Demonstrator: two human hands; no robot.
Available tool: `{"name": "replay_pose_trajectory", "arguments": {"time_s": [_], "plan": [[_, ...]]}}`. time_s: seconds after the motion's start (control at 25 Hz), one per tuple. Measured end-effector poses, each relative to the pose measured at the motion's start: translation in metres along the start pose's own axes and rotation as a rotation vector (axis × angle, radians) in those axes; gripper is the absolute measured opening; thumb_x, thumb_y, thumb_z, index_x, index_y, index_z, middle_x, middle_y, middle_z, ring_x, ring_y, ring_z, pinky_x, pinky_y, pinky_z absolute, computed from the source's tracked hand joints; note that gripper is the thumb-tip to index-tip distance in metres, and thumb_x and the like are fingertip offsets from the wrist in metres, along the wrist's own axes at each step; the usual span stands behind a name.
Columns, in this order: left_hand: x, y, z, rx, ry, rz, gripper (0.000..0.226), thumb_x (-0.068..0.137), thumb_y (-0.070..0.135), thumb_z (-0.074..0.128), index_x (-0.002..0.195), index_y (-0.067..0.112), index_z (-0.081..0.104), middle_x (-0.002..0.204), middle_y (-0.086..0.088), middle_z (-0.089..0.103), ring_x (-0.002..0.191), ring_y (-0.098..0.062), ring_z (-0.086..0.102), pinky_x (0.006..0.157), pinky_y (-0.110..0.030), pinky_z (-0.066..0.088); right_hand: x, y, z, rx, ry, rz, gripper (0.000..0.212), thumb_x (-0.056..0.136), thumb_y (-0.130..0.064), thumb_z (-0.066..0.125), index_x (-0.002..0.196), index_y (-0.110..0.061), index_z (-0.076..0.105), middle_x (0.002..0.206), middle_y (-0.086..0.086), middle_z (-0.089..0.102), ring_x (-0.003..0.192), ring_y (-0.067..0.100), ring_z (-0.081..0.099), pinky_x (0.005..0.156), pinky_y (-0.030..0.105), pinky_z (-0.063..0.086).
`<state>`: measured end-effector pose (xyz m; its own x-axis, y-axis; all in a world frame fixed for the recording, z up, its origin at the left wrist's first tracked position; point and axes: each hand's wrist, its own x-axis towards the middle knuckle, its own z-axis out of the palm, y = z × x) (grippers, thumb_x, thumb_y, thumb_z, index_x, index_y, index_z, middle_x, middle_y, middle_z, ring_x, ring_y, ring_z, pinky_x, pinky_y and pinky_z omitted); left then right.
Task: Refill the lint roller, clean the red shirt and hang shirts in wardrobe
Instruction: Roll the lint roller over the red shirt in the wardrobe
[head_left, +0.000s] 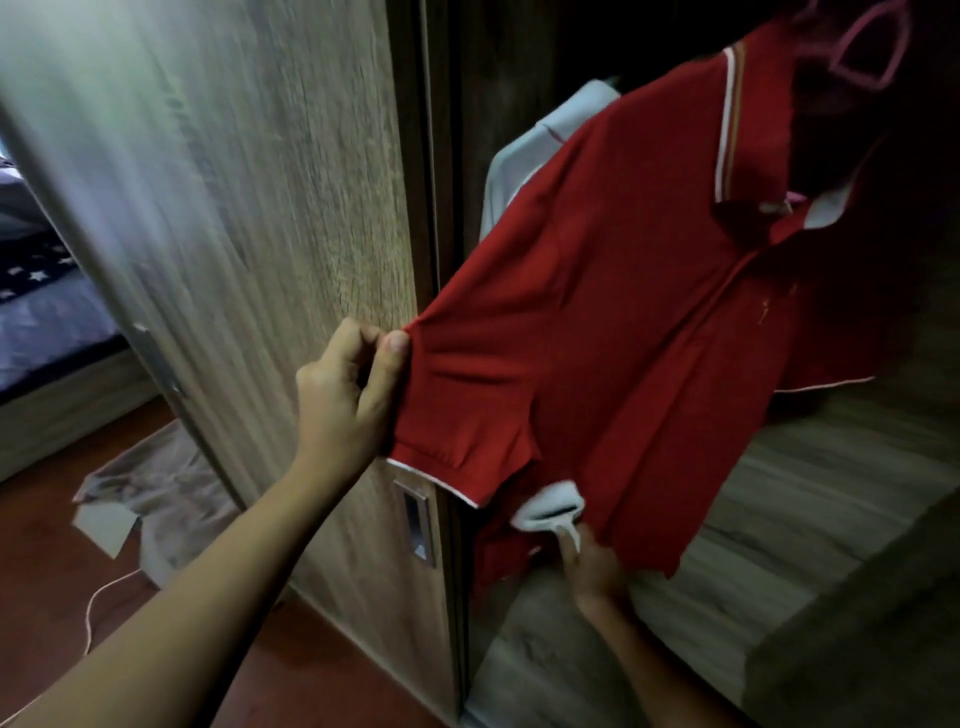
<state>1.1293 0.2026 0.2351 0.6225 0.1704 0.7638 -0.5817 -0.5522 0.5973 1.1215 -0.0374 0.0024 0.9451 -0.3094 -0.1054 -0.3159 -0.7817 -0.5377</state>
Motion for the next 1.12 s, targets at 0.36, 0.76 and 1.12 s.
{"name": "replay_pose_trajectory", "arguments": {"time_s": [0.36, 0.76, 1.12], "plan": [[-0.003, 0.002, 0.004, 0.001, 0.045, -0.018, 0.027, 0.089, 0.042, 0.044, 0.074, 0.019, 0.046, 0.057, 0.004, 0.050, 0.051, 0.001, 0.047, 0.051, -0.012, 0.032, 0.032, -0.088, -0.189, 0.603, 0.767, -0.493, 0.033, 0.097, -0.034, 0.032, 0.091, -0.006, 0.048, 0.063, 0.022, 0.059, 0.054, 0.036, 0.057, 0.048, 0.036, 0.031], [0.001, 0.001, -0.001, 0.007, -0.009, -0.003, 0.027, 0.087, 0.044, 0.044, 0.074, 0.020, 0.045, 0.056, 0.013, 0.053, 0.052, 0.004, 0.048, 0.051, -0.009, 0.032, 0.032, -0.019, -0.094, 0.200, 0.289, -0.153, 0.032, 0.097, -0.033, 0.038, 0.104, -0.005, 0.050, 0.090, 0.034, 0.065, 0.084, 0.049, 0.062, 0.067, 0.045, 0.046], [-0.002, 0.004, 0.002, 0.018, 0.015, -0.011, 0.024, 0.089, 0.044, 0.042, 0.068, 0.032, 0.040, 0.063, 0.011, 0.054, 0.052, 0.005, 0.046, 0.052, -0.011, 0.032, 0.059, -0.027, -0.115, 0.325, 0.414, -0.171, 0.047, 0.097, -0.042, 0.033, 0.108, -0.001, 0.052, 0.093, 0.033, 0.066, 0.084, 0.045, 0.064, 0.063, 0.040, 0.043]]}}
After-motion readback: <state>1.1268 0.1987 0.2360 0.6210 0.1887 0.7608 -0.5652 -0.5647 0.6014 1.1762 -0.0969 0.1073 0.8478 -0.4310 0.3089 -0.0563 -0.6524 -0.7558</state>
